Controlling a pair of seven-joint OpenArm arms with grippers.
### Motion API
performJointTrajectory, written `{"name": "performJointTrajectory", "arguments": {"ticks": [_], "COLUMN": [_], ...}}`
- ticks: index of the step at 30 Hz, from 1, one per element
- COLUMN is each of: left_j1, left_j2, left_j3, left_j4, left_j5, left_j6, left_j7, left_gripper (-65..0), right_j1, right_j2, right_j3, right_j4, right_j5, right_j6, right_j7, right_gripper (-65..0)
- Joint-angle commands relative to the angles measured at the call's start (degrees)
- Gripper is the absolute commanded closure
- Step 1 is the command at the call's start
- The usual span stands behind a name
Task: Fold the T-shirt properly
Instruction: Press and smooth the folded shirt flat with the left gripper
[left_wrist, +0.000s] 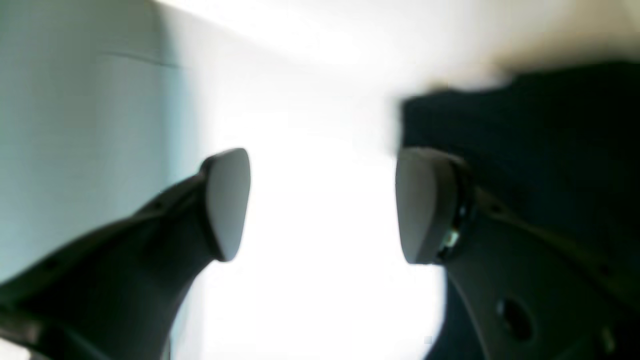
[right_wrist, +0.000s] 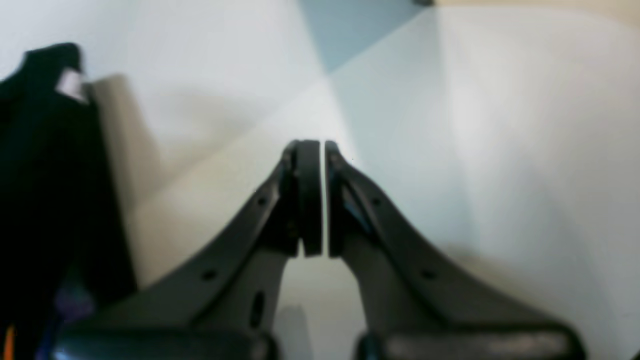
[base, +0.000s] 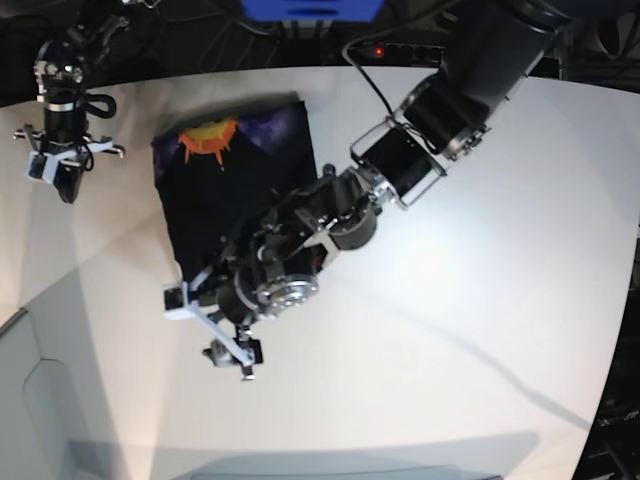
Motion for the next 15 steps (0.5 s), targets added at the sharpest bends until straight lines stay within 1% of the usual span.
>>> {"name": "performJointTrajectory", "arguments": {"ticks": [1, 2, 4, 6, 11, 13, 15], "left_j1": [-0.56, -0.3, 3.04, 6.56, 19.48, 25.29, 30.3], "left_j2": [-0.48, -1.53, -4.7, -7.68, -16.56, -18.23, -18.5], "left_j3": [-1.31, -2.81, -6.41, -11.42, -26.55, -34.55, -41.49], "left_j4": [3.11, 5.66, 10.5, 14.28, 21.05, 22.45, 22.98], "left_j5": [-0.01, -0.01, -0.01, -0.01, -0.45, -0.54, -0.54], "left_j6": [0.17, 0.17, 0.17, 0.17, 0.17, 0.17, -0.18], "left_j7": [-0.22, -0.22, -0.22, -0.22, -0.22, -0.22, -0.22], "left_gripper": [-43.6, -43.6, -43.6, -43.6, -43.6, -43.6, -43.6], "right_j1": [-0.07, -0.16, -0.16, 0.02, -0.34, -0.51, -1.65], "right_j2": [0.43, 0.43, 0.61, 0.79, 0.79, 0.52, 0.52], "right_j3": [-0.52, -1.23, -2.72, -3.86, -8.52, -10.81, -13.1], "right_j4": [1.18, 1.18, 1.09, 0.74, -2.08, -4.01, -5.51], "right_j5": [0.96, 0.96, 0.96, 0.96, 0.96, 0.96, 0.96], "right_j6": [-0.36, -0.36, -0.36, -0.36, -0.36, -0.36, -0.36], "right_j7": [1.8, 1.72, 1.72, 1.72, 1.72, 1.72, 1.98], "right_gripper": [0.0, 0.0, 0.0, 0.0, 0.0, 0.0, 0.0]}}
